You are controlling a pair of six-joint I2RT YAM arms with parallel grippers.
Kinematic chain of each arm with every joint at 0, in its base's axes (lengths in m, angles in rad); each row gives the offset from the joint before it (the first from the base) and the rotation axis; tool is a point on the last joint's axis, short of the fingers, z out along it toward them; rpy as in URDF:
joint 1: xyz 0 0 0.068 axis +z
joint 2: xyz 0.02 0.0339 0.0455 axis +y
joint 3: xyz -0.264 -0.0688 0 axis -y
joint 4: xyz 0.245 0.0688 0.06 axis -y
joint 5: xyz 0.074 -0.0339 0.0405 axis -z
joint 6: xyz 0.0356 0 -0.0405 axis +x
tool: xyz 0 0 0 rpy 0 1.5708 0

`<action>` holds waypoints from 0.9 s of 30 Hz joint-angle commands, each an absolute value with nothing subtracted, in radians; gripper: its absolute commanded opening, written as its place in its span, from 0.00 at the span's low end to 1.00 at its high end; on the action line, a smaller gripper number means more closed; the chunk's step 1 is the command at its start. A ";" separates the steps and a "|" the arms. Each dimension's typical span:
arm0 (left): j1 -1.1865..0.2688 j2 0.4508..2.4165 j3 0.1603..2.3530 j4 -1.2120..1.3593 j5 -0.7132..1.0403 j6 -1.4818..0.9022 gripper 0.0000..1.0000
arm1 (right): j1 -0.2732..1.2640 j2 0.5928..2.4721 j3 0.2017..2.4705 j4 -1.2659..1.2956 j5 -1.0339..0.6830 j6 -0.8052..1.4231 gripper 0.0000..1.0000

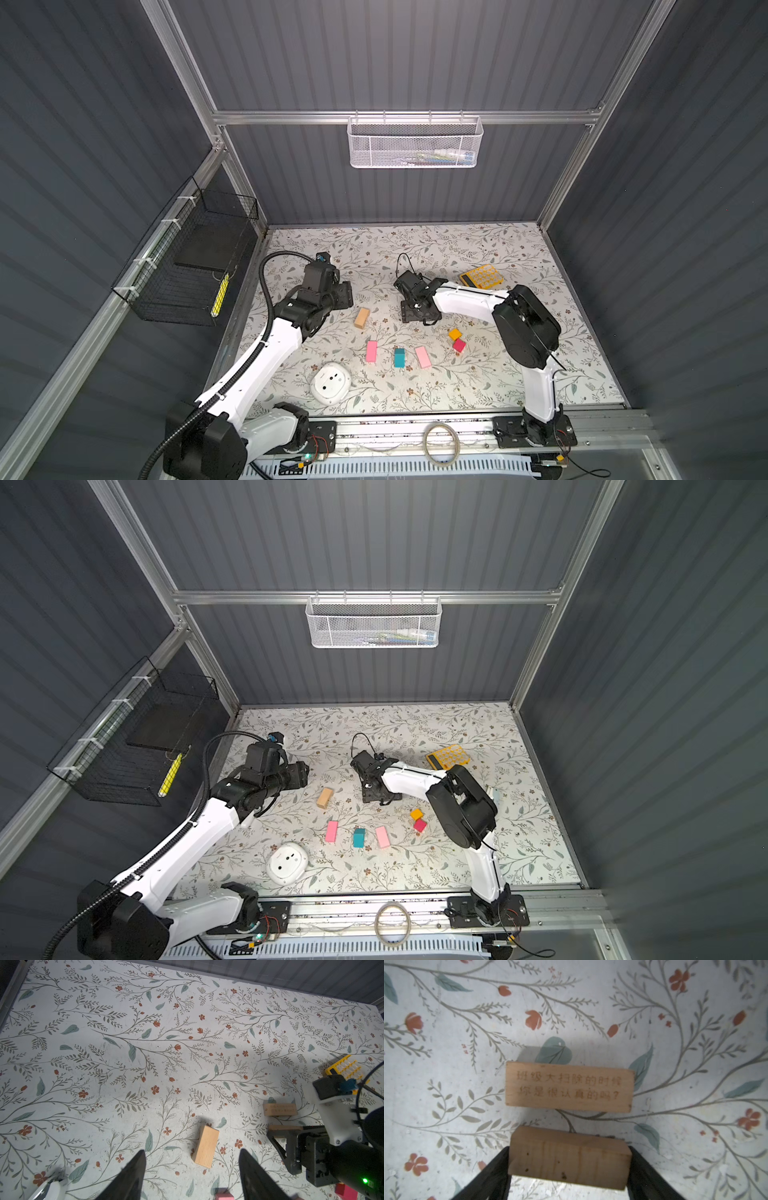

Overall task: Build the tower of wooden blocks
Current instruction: 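Lower the plain block onto the table against the printed block's near side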

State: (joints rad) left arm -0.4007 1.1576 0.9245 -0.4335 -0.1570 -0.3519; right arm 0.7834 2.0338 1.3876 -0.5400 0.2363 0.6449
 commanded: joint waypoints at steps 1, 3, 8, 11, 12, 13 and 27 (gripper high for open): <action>-0.408 1.138 0.939 -0.451 -0.161 -0.352 0.71 | 0.778 2.058 1.412 -0.558 0.252 0.634 0.74; -0.408 1.138 0.939 -0.451 -0.163 -0.352 0.71 | 0.775 2.061 1.412 -0.557 0.251 0.634 0.75; -0.408 1.138 0.937 -0.452 -0.166 -0.350 0.71 | 0.767 2.067 1.417 -0.555 0.252 0.634 0.76; -0.408 1.141 0.939 -0.454 -0.170 -0.351 0.71 | 0.764 2.071 1.419 -0.553 0.252 0.631 0.76; -0.408 1.140 0.939 -0.454 -0.171 -0.350 0.71 | 0.762 2.072 1.420 -0.553 0.251 0.629 0.77; -0.408 1.140 0.939 -0.454 -0.172 -0.350 0.71 | 0.762 2.074 1.420 -0.552 0.249 0.629 0.77; -0.408 1.148 0.939 -0.456 -0.179 -0.347 0.71 | 0.758 2.095 1.441 -0.557 0.249 0.620 0.79</action>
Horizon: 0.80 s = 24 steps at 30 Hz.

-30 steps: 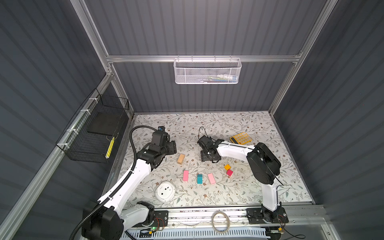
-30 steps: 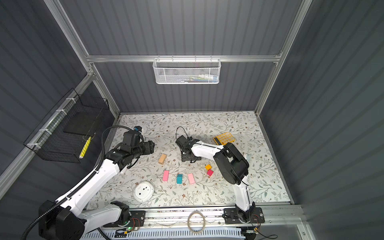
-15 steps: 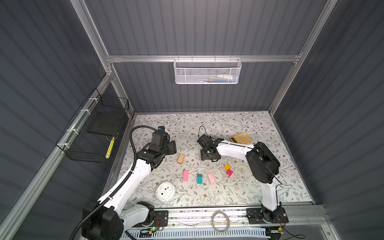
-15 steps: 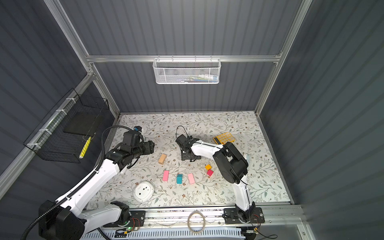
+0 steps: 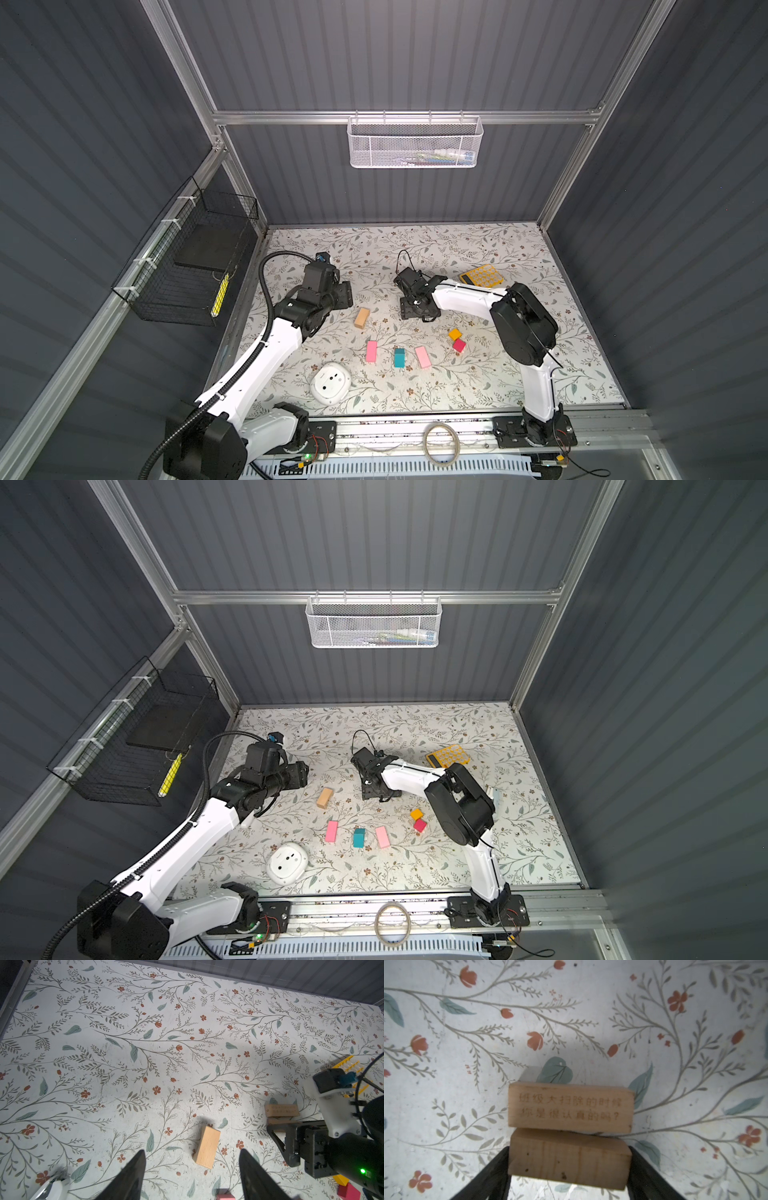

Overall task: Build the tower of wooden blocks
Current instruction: 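Lower the plain block onto the table against the printed block's near side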

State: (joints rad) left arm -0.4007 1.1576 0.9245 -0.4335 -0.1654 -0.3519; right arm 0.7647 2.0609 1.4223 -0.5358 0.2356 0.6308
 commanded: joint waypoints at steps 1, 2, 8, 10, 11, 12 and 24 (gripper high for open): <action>-0.408 1.149 0.938 -0.456 -0.179 -0.347 0.71 | 0.756 2.095 1.441 -0.557 0.249 0.620 0.79; -0.408 1.148 0.939 -0.455 -0.179 -0.347 0.71 | 0.755 2.095 1.440 -0.557 0.249 0.621 0.79; -0.408 1.151 0.939 -0.456 -0.183 -0.345 0.71 | 0.750 2.098 1.440 -0.557 0.247 0.623 0.81; -0.408 1.153 0.939 -0.457 -0.183 -0.346 0.71 | 0.750 2.099 1.439 -0.560 0.247 0.624 0.82; -0.408 1.154 0.939 -0.457 -0.182 -0.345 0.71 | 0.751 2.098 1.438 -0.562 0.247 0.624 0.82; -0.407 1.156 0.939 -0.457 -0.182 -0.345 0.71 | 0.750 2.098 1.438 -0.563 0.247 0.625 0.82; -0.408 1.138 0.941 -0.465 -0.188 -0.343 0.71 | 0.749 2.091 1.429 -0.570 0.247 0.626 0.91</action>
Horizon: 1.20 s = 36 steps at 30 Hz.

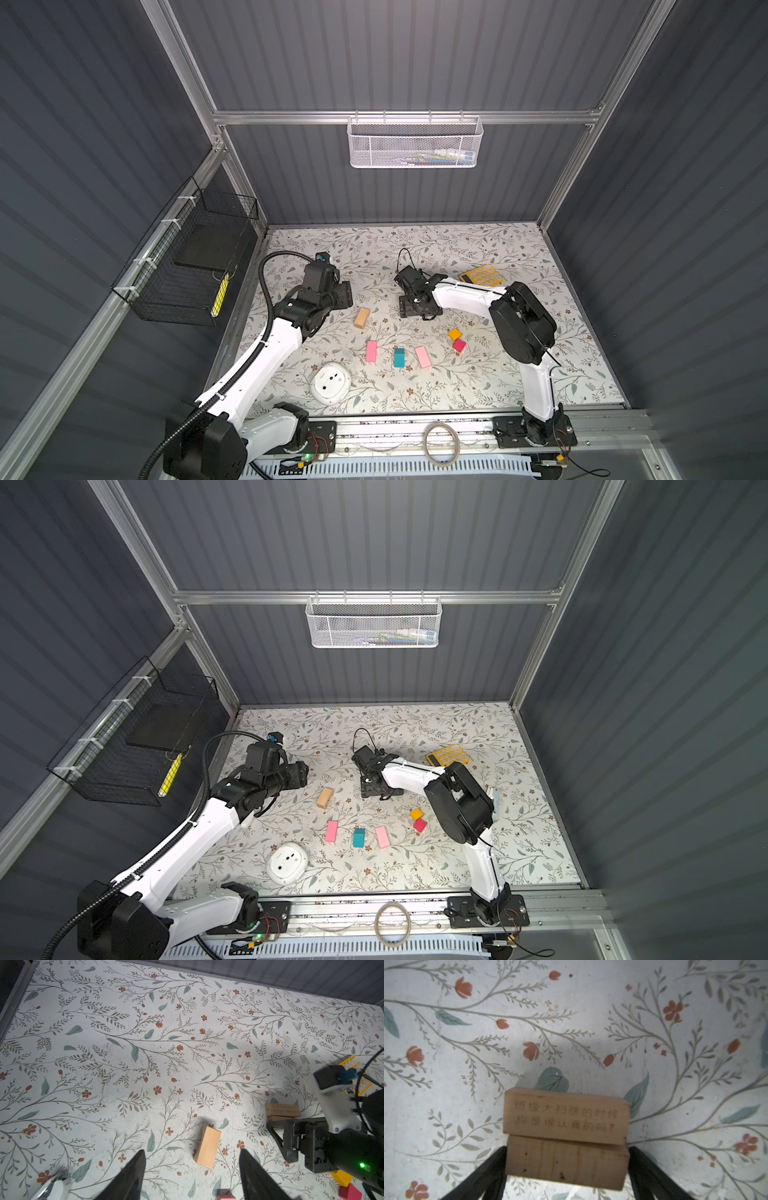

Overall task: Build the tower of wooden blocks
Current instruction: 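Lower the plain block onto the table against the printed block's near side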

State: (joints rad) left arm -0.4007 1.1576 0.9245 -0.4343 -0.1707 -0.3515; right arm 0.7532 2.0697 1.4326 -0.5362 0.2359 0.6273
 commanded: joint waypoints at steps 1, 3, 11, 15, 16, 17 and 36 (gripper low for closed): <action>-0.408 1.138 0.940 -0.464 -0.187 -0.344 0.71 | 0.749 2.089 1.427 -0.570 0.250 0.627 0.92; -0.408 1.138 0.941 -0.463 -0.187 -0.342 0.71 | 0.749 2.086 1.424 -0.571 0.250 0.630 0.94; -0.408 1.149 0.946 -0.462 -0.180 -0.341 0.71 | 0.744 2.075 1.411 -0.569 0.253 0.634 0.99; -0.408 1.142 0.945 -0.462 -0.183 -0.341 0.71 | 0.742 2.075 1.410 -0.568 0.250 0.634 0.99; -0.408 1.141 0.945 -0.463 -0.184 -0.341 0.71 | 0.741 2.075 1.410 -0.565 0.250 0.634 0.99; -0.408 1.139 0.944 -0.465 -0.184 -0.341 0.71 | 0.741 2.075 1.410 -0.566 0.248 0.632 0.99; -0.408 1.132 0.939 -0.468 -0.194 -0.341 0.71 | 0.746 2.064 1.404 -0.543 0.219 0.605 0.90</action>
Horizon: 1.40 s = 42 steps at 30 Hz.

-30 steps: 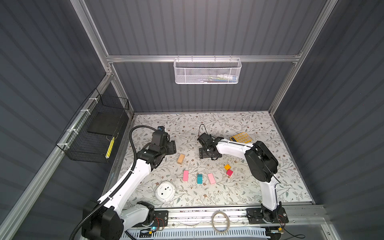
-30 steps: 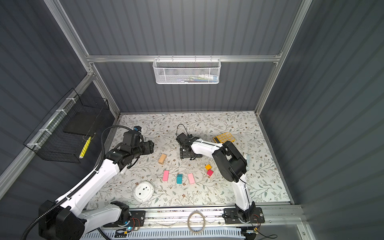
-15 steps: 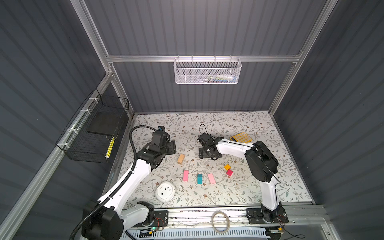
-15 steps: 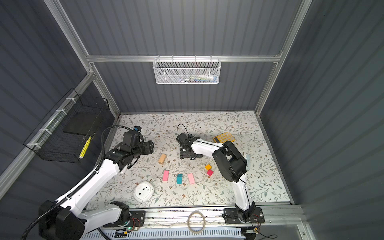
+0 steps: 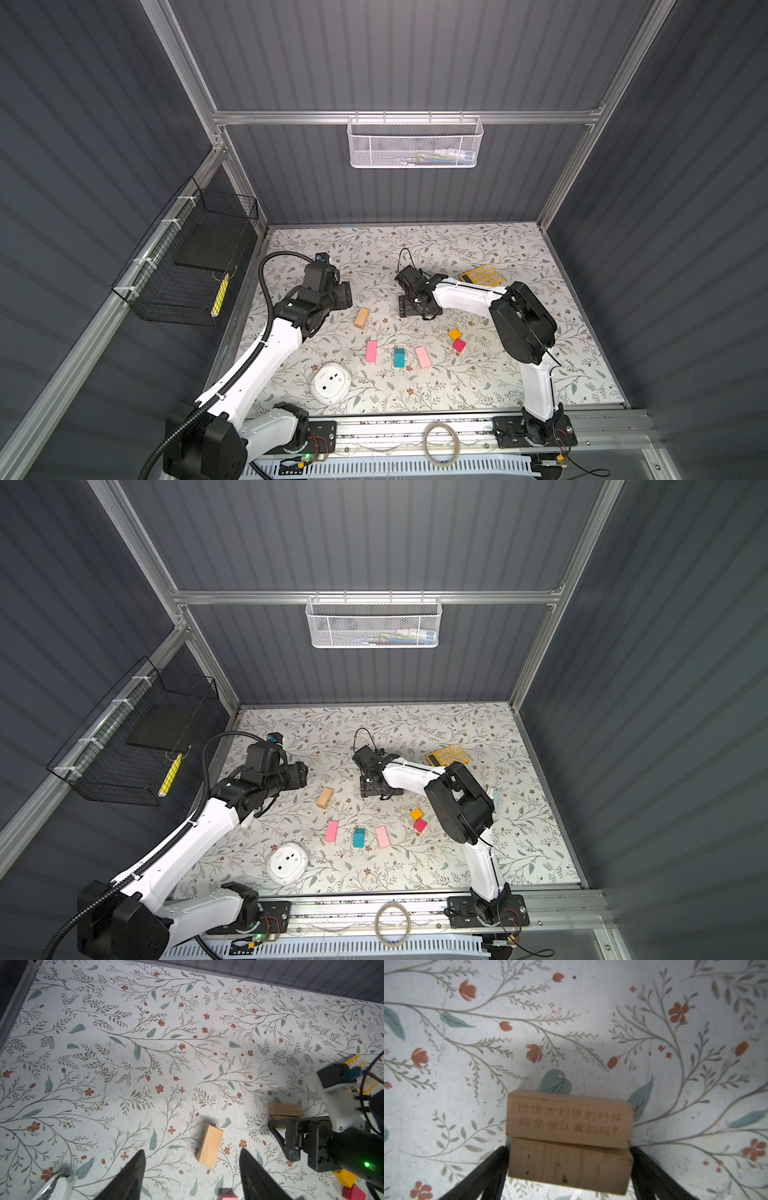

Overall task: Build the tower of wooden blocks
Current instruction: 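Lower the plain block onto the table against the printed block's near side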

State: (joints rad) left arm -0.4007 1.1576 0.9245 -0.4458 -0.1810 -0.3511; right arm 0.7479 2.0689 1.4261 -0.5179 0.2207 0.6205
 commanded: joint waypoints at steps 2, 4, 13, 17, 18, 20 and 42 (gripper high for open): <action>-0.408 1.133 0.940 -0.467 -0.193 -0.341 0.71 | 0.746 2.063 1.404 -0.542 0.219 0.601 0.89; -0.408 1.136 0.939 -0.467 -0.195 -0.341 0.71 | 0.746 2.064 1.404 -0.543 0.220 0.598 0.88; -0.408 1.134 0.939 -0.468 -0.196 -0.341 0.71 | 0.746 2.069 1.408 -0.541 0.221 0.588 0.87; -0.408 1.133 0.939 -0.470 -0.197 -0.340 0.71 | 0.747 2.071 1.411 -0.541 0.221 0.583 0.86; -0.408 1.133 0.939 -0.470 -0.197 -0.340 0.71 | 0.746 2.071 1.410 -0.540 0.221 0.582 0.85; -0.408 1.132 0.939 -0.471 -0.198 -0.339 0.71 | 0.747 2.071 1.412 -0.539 0.220 0.579 0.85; -0.408 1.139 0.943 -0.474 -0.199 -0.334 0.72 | 0.747 2.068 1.426 -0.549 0.213 0.582 0.99</action>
State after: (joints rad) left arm -0.4007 1.1538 0.9245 -0.4519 -0.1879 -0.3508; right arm 0.7479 2.0689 1.4261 -0.5129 0.2123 0.5884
